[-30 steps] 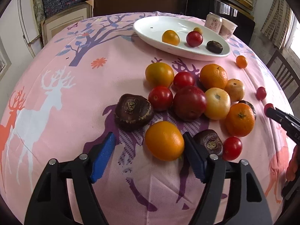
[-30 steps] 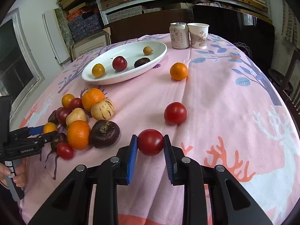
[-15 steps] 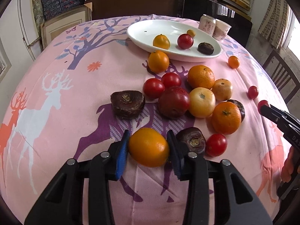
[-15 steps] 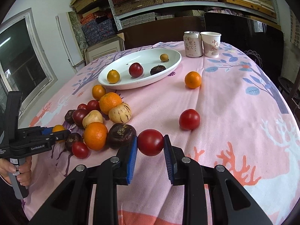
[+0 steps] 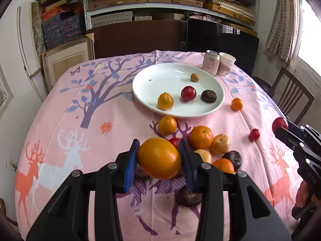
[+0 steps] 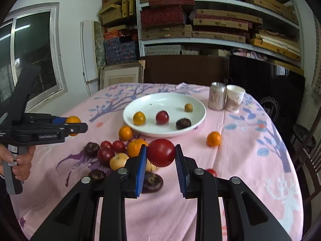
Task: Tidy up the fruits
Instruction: 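Release the red tomato and orange onto the plate with both tools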
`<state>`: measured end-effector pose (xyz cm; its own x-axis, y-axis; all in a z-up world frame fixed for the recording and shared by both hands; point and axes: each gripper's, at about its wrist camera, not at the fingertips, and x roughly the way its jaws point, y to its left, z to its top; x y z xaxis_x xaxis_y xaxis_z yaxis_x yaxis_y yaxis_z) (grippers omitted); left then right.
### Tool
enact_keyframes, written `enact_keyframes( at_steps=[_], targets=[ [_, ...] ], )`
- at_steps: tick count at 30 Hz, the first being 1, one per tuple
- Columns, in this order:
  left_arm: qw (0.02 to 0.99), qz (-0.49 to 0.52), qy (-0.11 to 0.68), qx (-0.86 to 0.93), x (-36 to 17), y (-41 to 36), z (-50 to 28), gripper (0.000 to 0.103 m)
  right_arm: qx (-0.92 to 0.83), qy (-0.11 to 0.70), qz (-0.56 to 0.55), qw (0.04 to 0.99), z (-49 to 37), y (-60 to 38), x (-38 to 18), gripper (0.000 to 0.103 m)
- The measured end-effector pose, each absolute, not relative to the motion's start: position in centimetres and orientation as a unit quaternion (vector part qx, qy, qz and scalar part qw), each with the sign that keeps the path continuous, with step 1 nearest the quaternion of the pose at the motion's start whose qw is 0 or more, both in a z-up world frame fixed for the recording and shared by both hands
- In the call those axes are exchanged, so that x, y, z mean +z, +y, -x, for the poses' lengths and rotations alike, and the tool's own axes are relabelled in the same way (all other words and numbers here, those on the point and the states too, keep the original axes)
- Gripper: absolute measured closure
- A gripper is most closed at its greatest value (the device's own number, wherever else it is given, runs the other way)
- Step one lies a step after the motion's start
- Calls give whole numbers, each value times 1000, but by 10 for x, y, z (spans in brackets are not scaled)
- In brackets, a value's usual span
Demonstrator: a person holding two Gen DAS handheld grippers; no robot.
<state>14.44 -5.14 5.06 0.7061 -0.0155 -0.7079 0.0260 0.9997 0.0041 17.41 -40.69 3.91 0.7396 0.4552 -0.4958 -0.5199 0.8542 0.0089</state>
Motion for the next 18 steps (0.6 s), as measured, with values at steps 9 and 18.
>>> enact_keyframes(
  at_steps=[9,18],
  targets=[
    [935,-5,355,-12,70,-59,-222,64,273,240,84,928,-231,-359,51,75],
    [917,10,399,-11,24,-52,-304,64,254,317,96,909,-302,-324,6,74]
  ],
)
